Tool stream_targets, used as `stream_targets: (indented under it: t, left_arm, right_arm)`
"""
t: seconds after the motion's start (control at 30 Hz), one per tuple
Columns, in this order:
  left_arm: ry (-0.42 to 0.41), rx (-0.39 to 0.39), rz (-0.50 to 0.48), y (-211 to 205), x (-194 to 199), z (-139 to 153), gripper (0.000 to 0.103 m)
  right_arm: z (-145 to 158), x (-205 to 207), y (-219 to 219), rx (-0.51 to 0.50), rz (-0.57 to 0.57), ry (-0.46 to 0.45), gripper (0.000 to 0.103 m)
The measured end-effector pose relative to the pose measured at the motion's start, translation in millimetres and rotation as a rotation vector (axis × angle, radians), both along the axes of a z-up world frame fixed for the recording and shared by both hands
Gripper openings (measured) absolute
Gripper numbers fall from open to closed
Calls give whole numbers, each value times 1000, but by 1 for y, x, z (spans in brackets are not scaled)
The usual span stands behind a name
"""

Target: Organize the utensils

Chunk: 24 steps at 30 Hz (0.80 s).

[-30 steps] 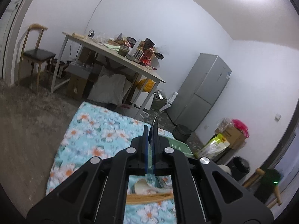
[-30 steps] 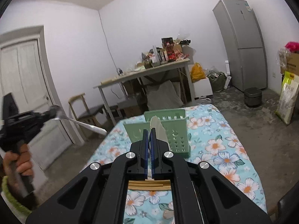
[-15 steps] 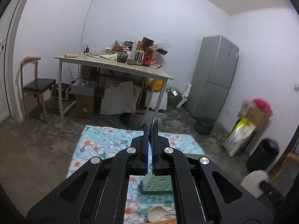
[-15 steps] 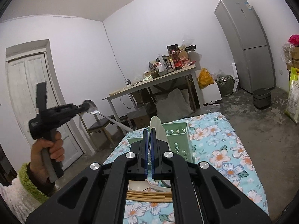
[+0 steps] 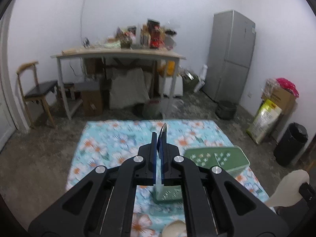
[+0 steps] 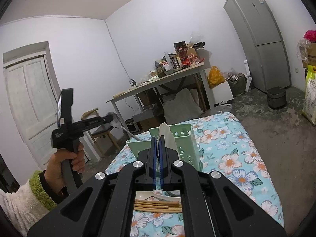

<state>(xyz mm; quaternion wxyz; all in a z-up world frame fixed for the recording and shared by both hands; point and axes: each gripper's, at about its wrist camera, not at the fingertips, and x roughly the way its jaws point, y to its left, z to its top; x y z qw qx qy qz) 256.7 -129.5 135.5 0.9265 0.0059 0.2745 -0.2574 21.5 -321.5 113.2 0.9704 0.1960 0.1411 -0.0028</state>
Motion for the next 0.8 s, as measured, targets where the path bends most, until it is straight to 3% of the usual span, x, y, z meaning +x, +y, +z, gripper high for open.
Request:
stream_targets:
  t: [0.1,0.13,0.27,0.47,0.8]
  left_arm:
    - [49,-12,-10,0,2,-10,15]
    - [44,-12,-5,2,2,-11,24]
    - [23,-23,9,6,-5,-9,44]
    - [-8,-67,18,22,-24,3,62]
    - [12,-131,6,64,-67,-3,77]
  right_arm:
    - [-1,0,-1,-1,-2,2,3]
    - [-1,-1,-1,-1,-3,2,3]
    - [0,-2,-1,-5,-7,2,3]
    - [1,-1,-2,6,-9,12,3]
    - [9,-6,8,4,-8,7,3]
